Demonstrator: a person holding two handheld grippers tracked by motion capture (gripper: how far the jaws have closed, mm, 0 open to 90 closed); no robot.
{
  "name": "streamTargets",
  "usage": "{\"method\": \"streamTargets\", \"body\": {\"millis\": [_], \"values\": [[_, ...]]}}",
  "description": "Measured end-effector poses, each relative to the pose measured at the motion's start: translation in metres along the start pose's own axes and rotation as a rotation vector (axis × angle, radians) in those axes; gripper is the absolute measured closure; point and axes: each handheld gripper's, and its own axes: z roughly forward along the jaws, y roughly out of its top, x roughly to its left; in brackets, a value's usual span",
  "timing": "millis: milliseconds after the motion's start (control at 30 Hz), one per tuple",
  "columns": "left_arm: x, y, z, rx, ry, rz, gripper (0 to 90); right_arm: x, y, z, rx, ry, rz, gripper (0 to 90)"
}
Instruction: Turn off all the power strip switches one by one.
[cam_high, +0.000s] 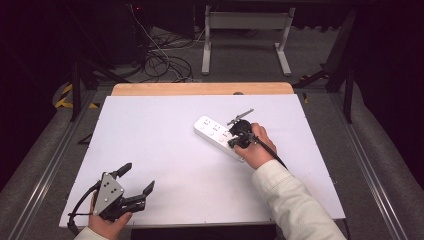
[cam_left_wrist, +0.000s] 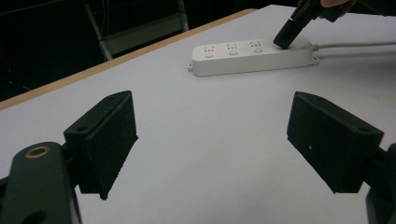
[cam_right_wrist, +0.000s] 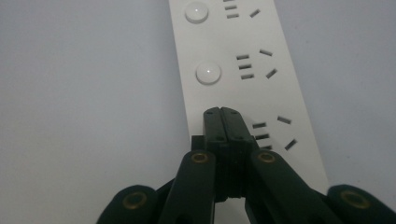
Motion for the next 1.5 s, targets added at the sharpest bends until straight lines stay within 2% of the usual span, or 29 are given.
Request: {"method": "streamTargets", "body": {"millis": [33,67,100,133,167,233,367,600,733,833,1100,1500], "values": [[0.0,0.0,0.0,0.001,-0.001,-0.002,16.4,0.001,0.001,-0.002,-0.033,0.014,-0.016,90.0],[0.0,0.0,0.0,0.002,-0.001,-0.001,16.4,0.001,0.001,-0.003,-0.014,0.04,-0.019,90.0],[0.0,0.0,0.0,0.002,-0.001,-0.002,16.4,0.002,0.001,-0.003,-0.024,0.042,-0.024,90.0],[0.001,0.0,0.0,0.001,-0.001,-0.004,16.4,0.004,0.002,-0.006,-0.067,0.005,-0.056,90.0],[0.001,0.0,0.0,0.0,0.0,-0.004,16.4,0.004,0.002,-0.006,-0.067,0.005,-0.056,90.0],[0.001,0.0,0.0,0.0,0.001,-0.004,16.4,0.006,0.006,-0.013,-0.147,0.017,-0.044,90.0],[0.0,0.0,0.0,0.0,0.0,0.001,16.4,0.007,0.009,-0.014,-0.165,0.011,-0.037,90.0],[0.001,0.0,0.0,0.003,-0.002,0.001,16.4,0.004,0.02,-0.005,-0.17,0.021,-0.005,90.0],[0.002,0.0,0.001,0.003,-0.003,0.003,16.4,0.003,0.023,0.001,-0.165,0.027,-0.007,90.0],[0.002,0.0,0.0,0.003,-0.003,0.0,16.4,0.004,0.025,0.007,-0.156,0.06,0.01,90.0],[0.002,-0.001,0.0,0.001,-0.004,-0.008,16.4,0.002,0.025,0.017,-0.12,0.024,0.011,90.0],[0.002,-0.001,0.0,0.0,-0.001,-0.008,16.3,0.001,0.024,0.019,-0.107,0.026,0.015,90.0]]}}
